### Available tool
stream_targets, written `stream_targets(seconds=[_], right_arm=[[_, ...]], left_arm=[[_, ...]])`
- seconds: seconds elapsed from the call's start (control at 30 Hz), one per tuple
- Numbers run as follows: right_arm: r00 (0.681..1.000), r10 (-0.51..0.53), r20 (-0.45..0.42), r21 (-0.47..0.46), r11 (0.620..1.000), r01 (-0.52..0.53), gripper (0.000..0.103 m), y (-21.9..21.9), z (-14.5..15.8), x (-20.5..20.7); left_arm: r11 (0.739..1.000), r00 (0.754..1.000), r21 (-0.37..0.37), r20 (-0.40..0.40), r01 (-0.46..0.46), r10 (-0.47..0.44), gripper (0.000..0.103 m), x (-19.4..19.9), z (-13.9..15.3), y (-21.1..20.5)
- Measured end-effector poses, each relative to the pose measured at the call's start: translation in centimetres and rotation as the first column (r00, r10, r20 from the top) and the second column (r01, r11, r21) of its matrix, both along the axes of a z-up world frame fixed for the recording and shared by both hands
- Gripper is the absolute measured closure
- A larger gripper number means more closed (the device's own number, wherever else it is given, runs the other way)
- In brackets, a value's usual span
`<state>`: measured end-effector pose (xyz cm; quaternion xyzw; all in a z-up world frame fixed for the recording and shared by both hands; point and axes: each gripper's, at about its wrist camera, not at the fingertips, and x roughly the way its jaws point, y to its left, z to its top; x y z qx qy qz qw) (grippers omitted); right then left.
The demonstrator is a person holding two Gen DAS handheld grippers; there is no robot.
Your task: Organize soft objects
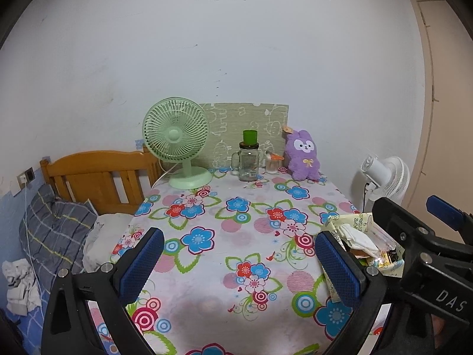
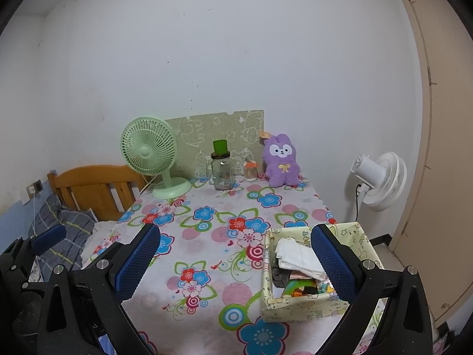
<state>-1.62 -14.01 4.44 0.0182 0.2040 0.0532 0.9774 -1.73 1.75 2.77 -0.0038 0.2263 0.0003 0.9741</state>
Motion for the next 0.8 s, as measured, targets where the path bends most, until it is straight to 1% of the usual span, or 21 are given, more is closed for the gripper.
stream_targets(seconds=[0.8], right_arm=[[1.000,-0.016,-0.003,-0.004,1.000,0.016,0.000,-1.3,0.2,0.3]], left_arm=[[0.999,0.999,-0.005,0.008,-0.038,0.038,0.000,0.3,0.1,0.1]])
